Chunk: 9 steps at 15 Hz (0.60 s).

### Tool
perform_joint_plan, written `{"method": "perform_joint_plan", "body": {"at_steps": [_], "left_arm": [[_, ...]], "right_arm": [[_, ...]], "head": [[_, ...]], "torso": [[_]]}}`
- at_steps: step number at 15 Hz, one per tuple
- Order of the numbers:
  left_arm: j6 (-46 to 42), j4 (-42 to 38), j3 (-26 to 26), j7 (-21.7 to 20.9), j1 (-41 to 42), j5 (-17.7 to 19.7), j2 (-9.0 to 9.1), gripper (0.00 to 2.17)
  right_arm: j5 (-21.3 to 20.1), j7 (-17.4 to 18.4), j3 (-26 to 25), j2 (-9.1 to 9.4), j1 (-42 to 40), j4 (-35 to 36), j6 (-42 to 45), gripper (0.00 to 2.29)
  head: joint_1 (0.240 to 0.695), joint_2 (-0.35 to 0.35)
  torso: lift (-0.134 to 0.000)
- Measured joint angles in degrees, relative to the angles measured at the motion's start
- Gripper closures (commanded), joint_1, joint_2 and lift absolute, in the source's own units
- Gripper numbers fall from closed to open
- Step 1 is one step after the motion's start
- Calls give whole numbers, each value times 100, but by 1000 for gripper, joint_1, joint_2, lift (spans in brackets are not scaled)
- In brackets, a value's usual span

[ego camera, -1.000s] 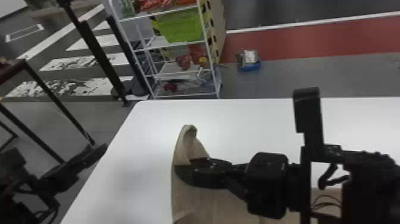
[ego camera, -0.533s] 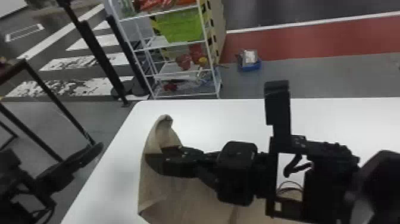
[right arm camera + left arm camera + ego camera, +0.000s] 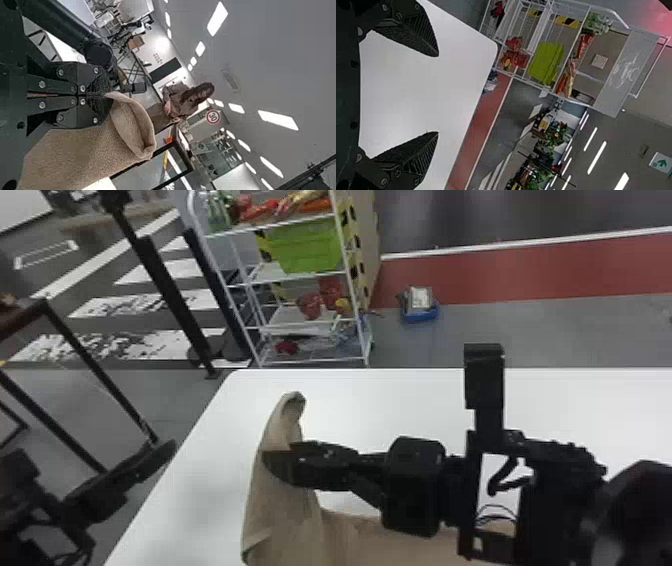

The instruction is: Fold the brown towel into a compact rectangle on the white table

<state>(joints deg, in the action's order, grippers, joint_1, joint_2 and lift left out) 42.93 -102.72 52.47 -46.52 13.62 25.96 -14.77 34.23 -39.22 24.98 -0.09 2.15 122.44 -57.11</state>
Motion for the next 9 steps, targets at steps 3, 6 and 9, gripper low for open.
{"method": "perform_joint_plan", "body": {"at_steps": [3, 6, 9], "left_arm": [[2, -10, 1, -33, 22, -18, 15, 215], [60, -84, 15, -33, 80, -69, 59, 215], [141, -149, -28, -32, 88, -211, 111, 211]], "right_arm": [[54, -121, -217, 0, -182, -21, -175, 1409], [243, -157, -632, 0, -472, 168, -253, 1409], [558, -274, -1378, -35, -663, 551, -831, 1409]], "head": [[683, 350], [695, 350], [695, 350]], "torso": [[-124], [-124], [-124]]}}
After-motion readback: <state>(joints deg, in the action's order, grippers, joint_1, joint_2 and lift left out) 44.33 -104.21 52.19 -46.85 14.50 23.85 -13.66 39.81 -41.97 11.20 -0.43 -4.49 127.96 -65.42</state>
